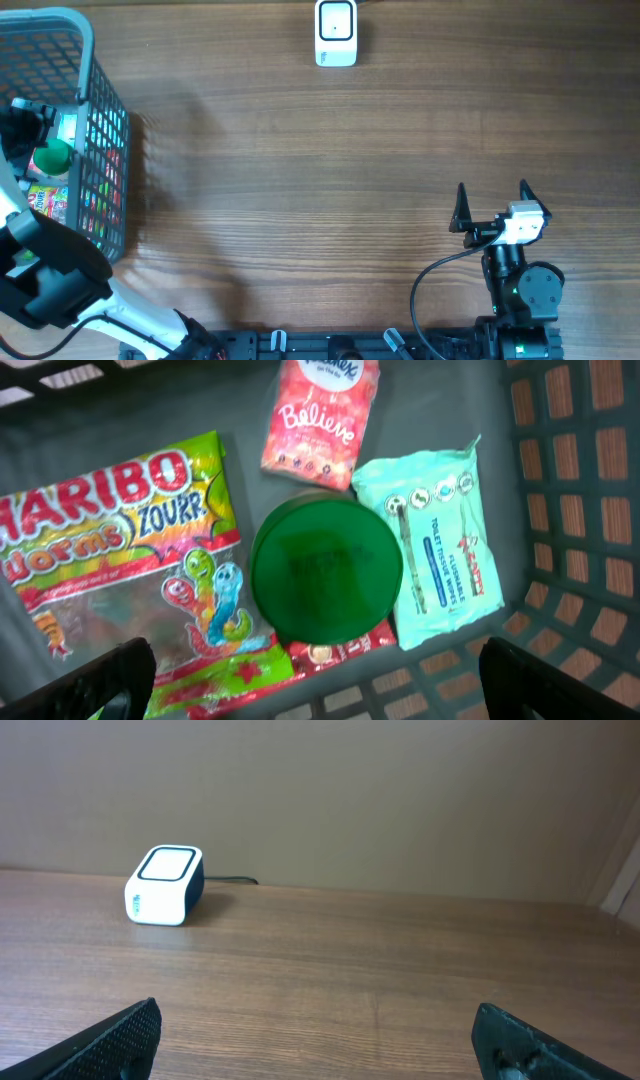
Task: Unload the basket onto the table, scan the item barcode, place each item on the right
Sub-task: 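Move the left gripper over the basket toward the green-lidded jar, then grasp the green-lidded jar with the left gripper and lift it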
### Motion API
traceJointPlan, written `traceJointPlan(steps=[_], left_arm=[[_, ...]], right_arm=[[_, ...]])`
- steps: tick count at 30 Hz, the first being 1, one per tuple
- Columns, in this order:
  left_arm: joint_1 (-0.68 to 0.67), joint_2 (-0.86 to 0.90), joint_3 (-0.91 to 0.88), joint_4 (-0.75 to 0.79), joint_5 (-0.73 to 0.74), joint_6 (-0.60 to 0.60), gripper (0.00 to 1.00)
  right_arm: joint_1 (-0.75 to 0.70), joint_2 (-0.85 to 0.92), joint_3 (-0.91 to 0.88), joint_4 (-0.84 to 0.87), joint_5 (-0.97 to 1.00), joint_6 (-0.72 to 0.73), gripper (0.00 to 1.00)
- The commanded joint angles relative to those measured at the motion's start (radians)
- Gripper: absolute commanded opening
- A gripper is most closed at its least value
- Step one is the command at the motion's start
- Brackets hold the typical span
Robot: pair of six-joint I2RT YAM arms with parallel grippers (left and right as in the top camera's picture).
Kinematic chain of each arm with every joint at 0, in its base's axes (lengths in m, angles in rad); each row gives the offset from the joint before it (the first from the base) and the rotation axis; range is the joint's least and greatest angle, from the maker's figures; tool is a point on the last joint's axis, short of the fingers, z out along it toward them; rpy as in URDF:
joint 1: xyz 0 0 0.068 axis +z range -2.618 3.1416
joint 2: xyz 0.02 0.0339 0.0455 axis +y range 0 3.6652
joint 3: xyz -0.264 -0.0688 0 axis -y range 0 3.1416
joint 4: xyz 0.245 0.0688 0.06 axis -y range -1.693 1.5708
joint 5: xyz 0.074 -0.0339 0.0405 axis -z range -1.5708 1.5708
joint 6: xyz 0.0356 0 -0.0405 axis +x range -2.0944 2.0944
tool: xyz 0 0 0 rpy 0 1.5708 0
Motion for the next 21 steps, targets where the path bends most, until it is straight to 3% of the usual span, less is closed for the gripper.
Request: traceJointPlan(steps=[1,21], left_arm=[[0.007,0.040,0.009,0.024,-0.014,-0.012,1.00],[0.007,0.209,0.009,0.084,-0.013,-0.012,1.00]], right_arm=[[0.004,0.000,-0.001,0.003,-0.012,-0.014,1.00],[0.004,0.000,-0.001,0.003,-0.012,-0.013,1.00]])
